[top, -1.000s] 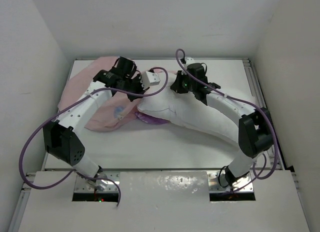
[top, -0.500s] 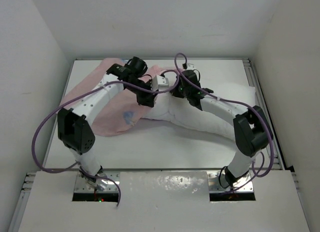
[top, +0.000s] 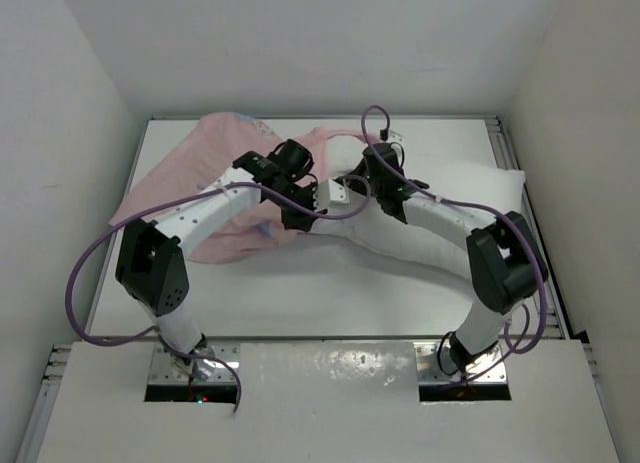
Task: Put the pillow into the pillowcase
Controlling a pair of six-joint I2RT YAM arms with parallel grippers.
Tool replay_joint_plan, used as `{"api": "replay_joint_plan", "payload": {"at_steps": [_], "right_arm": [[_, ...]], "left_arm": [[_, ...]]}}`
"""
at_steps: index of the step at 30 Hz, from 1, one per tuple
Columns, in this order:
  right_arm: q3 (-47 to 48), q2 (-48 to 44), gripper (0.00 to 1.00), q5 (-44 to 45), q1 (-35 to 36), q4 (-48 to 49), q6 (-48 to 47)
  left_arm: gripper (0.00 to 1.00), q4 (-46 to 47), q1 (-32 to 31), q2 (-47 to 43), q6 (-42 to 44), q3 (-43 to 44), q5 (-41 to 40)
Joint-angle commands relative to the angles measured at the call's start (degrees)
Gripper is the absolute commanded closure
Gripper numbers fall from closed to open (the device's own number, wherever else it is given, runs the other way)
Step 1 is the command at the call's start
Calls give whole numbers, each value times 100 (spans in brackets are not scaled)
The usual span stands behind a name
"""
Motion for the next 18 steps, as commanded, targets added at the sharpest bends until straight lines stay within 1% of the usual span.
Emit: {"api": "replay_joint_plan", "payload": {"at_steps": [1, 2, 3, 4, 5, 6, 8, 9, 10, 11, 12, 13, 14, 15, 16, 17, 18], "right_arm": [[-392, -142, 100, 677, 262, 793, 719], [-558, -142, 100, 660, 288, 864, 781], [-621, -133, 100, 599, 332, 917, 790], [-665, -133, 100, 407, 376, 1039, 730], [-744, -151, 100, 309, 437, 1084, 494], [-806, -194, 100, 238, 464, 1110, 353], [-1059, -405, 100, 27, 499, 1198, 158], [-1183, -493, 99, -78, 464, 1268, 97], [-1289, -702, 96, -218, 429, 1460, 44], [-1472, -826, 87, -524, 403, 1523, -113], [-1518, -906, 82, -658, 342, 1532, -219], [-1518, -985, 75, -798, 315, 1358, -499], [-1388, -1125, 58, -1026, 254, 1165, -649], [-1265, -1144, 48, -1080, 210, 928, -799], [-985, -1188, 37, -1229, 166, 413, -1105], [-860, -1240, 22, -1352, 52, 164, -1221], [-746, -1293, 17, -1379, -19, -48, -1309]], "left_arm": [[96, -184, -144, -266, -106, -42, 862], [94, -211, -153, -257, -79, -42, 951], [90, -254, -162, -248, -53, -50, 1013], [80, -255, -153, -231, -87, -59, 1066], [61, -211, -127, -205, -166, -59, 1041], [53, -150, -83, -204, -210, -24, 1023], [35, -62, 197, -291, -438, 72, 1180], [30, 165, 338, -344, -552, 168, 1277], [16, 376, 626, -423, -962, 187, 1443], [1, 691, 760, -642, -1262, 161, 1471], [0, 1443, 900, -748, -1578, 47, 1436], [0, 1833, 1024, -897, -2269, -32, 1062], [0, 2168, 1033, -873, -2528, -68, 745], [0, 2415, 938, -759, -2696, 141, 45], [0, 2408, 867, -384, -2889, 334, -353], [0, 2365, 780, -145, -2969, 745, -662], [0, 2304, 674, 75, -3205, 976, -1196]]}}
